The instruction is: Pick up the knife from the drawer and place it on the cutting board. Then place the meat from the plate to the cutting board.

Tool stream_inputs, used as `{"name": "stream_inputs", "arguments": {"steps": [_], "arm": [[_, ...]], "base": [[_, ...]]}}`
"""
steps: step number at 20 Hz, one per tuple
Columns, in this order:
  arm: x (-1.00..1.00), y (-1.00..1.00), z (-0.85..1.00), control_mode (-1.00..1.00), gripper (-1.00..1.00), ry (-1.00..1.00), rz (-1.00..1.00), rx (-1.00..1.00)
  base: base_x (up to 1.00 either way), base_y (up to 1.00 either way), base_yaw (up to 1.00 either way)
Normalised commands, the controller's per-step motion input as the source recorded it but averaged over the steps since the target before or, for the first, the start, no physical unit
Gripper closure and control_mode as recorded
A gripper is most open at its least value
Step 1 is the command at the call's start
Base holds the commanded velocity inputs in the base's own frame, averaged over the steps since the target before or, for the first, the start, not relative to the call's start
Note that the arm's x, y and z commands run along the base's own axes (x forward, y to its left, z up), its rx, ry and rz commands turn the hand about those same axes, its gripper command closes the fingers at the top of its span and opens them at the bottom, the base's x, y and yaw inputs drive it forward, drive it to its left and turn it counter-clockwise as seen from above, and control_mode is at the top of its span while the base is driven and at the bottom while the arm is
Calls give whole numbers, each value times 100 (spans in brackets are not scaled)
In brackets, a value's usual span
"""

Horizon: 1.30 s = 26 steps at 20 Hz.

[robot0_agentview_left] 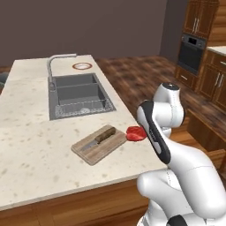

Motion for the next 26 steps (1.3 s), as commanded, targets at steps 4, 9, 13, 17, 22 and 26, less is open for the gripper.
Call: {"name": "stream_inputs", "arguments": {"steps": [4,9,13,17,22,26], "arm": [[0,0,0,100,100,0,0,0],[0,0,0,100,100,0,0,0],[0,0,0,100,100,0,0,0],[0,0,0,100,100,0,0,0],[0,0,0,100,100,0,0,0],[77,16,-13,-100,100,19,12,0]], "base": [[22,23,20],[48,4,27],[48,0,28],[36,0,23],[49,5,19],[0,0,0]]}}
